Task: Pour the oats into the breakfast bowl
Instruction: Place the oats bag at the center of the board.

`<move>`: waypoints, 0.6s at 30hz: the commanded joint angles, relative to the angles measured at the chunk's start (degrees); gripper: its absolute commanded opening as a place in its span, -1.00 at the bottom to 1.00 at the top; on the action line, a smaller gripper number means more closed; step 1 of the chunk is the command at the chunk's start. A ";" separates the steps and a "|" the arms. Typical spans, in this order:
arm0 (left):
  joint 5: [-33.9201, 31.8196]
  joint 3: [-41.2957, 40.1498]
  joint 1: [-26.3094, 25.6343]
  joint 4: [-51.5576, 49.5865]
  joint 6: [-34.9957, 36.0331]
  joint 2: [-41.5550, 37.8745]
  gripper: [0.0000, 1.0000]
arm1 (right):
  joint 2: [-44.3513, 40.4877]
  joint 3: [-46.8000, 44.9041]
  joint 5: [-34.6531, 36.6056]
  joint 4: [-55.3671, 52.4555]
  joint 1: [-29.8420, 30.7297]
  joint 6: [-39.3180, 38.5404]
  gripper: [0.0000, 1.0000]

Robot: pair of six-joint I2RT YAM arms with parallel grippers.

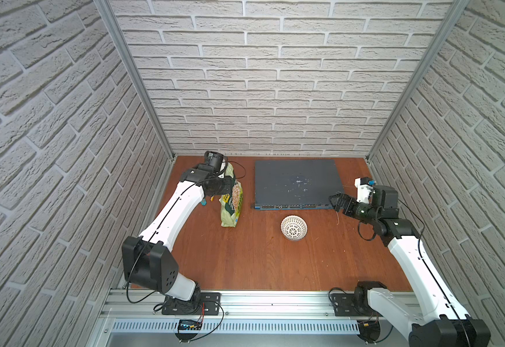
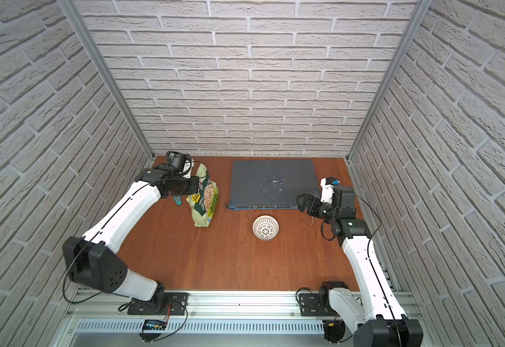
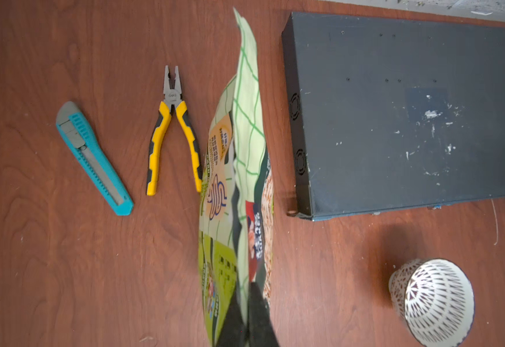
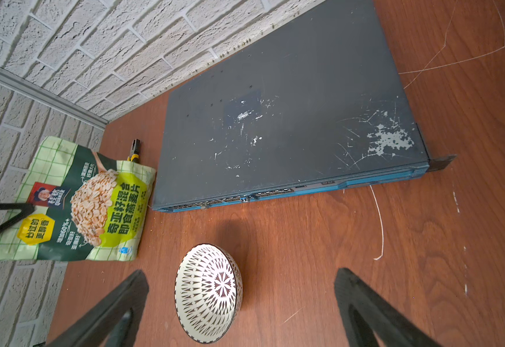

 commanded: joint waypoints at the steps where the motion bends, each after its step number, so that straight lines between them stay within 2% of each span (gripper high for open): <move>1: 0.45 -1.42 -1.11 2.28 -1.44 -6.59 -1.00 | 0.15 1.81 -0.46 0.37 0.49 1.37 0.99; 9: 5.08 -8.60 -6.62 4.12 -8.81 -17.45 -1.00 | 1.84 2.18 -2.85 0.57 0.74 4.97 0.99; 18: 4.72 -10.18 -14.51 3.92 -13.66 -20.21 -1.00 | 3.08 2.62 -3.50 1.07 2.38 6.30 0.99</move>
